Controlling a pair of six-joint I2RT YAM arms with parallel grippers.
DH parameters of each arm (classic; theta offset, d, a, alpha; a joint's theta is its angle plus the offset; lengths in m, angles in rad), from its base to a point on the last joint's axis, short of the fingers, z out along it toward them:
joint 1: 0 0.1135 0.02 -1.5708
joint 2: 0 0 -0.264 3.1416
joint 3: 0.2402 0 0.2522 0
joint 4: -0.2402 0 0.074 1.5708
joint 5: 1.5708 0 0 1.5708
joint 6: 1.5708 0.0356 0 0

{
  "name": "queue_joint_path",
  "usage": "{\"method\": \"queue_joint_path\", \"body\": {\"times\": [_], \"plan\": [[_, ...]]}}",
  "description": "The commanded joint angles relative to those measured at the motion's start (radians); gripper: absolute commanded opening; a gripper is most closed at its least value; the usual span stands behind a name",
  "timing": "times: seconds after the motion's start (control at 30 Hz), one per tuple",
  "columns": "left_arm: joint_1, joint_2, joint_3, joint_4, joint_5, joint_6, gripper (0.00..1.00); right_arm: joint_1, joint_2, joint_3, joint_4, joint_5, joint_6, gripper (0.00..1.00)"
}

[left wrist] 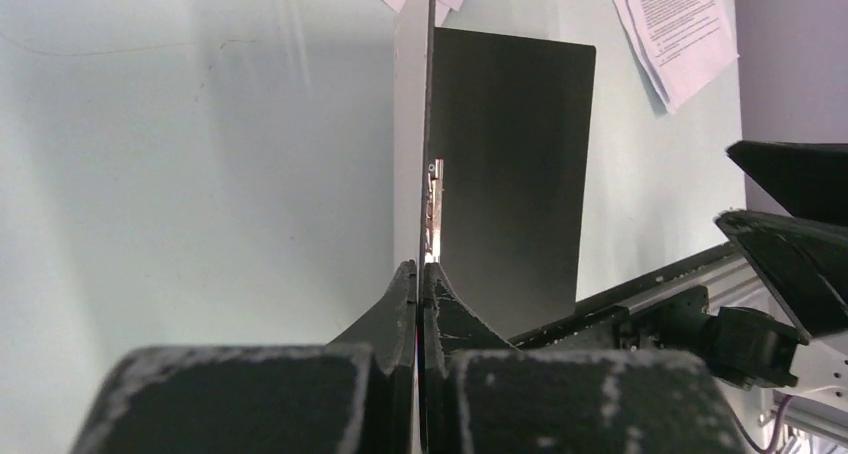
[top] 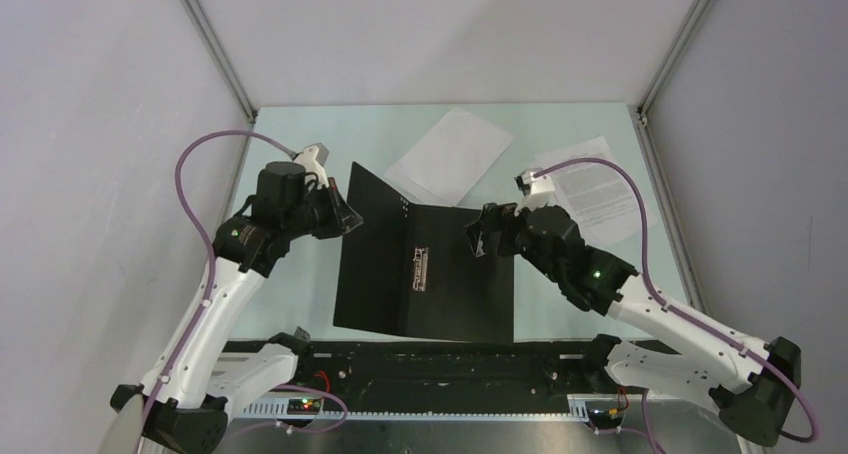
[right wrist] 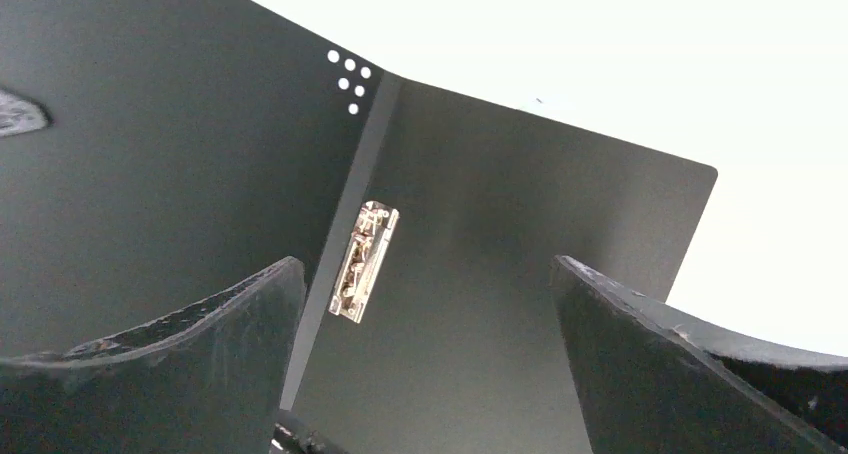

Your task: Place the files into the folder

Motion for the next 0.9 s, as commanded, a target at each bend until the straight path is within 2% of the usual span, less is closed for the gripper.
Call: {"method": "queue_joint_path", "body": {"times": [0.0, 0.27, 0.53, 0.6, 0.7, 0.73, 0.77, 0.87], "plan": [[0.0, -0.003, -0.043, 0.225, 0.067, -0.082, 0.0, -0.078, 0.067, 0.03, -0.031, -0.086, 0.053, 0.97], [0.0, 0.086, -0.149, 0.482, 0.089, -0.195, 0.0, -0.217, 0.176, 0.029, -0.012, -0.223, 0.102, 0.97], [0.054, 0.244, -0.111, 0.476, 0.201, -0.077, 0.0, -0.248, 0.265, 0.029, -0.005, -0.251, 0.096, 0.96], [0.073, 0.261, -0.109, 0.449, 0.19, -0.062, 0.05, -0.252, 0.286, 0.029, -0.005, -0.257, 0.096, 0.96], [0.096, 0.269, -0.096, 0.377, 0.127, -0.023, 0.31, -0.258, 0.32, 0.03, -0.006, -0.264, 0.097, 0.96], [0.1, 0.268, -0.092, 0.362, 0.089, -0.013, 0.37, -0.259, 0.326, 0.03, -0.005, -0.264, 0.098, 0.96], [0.111, 0.266, -0.081, 0.33, 0.07, 0.004, 0.52, -0.258, 0.338, 0.03, -0.004, -0.268, 0.098, 0.96], [0.129, 0.261, -0.037, 0.269, -0.04, 0.038, 0.62, -0.257, 0.364, 0.03, -0.002, -0.269, 0.106, 0.95]]}}
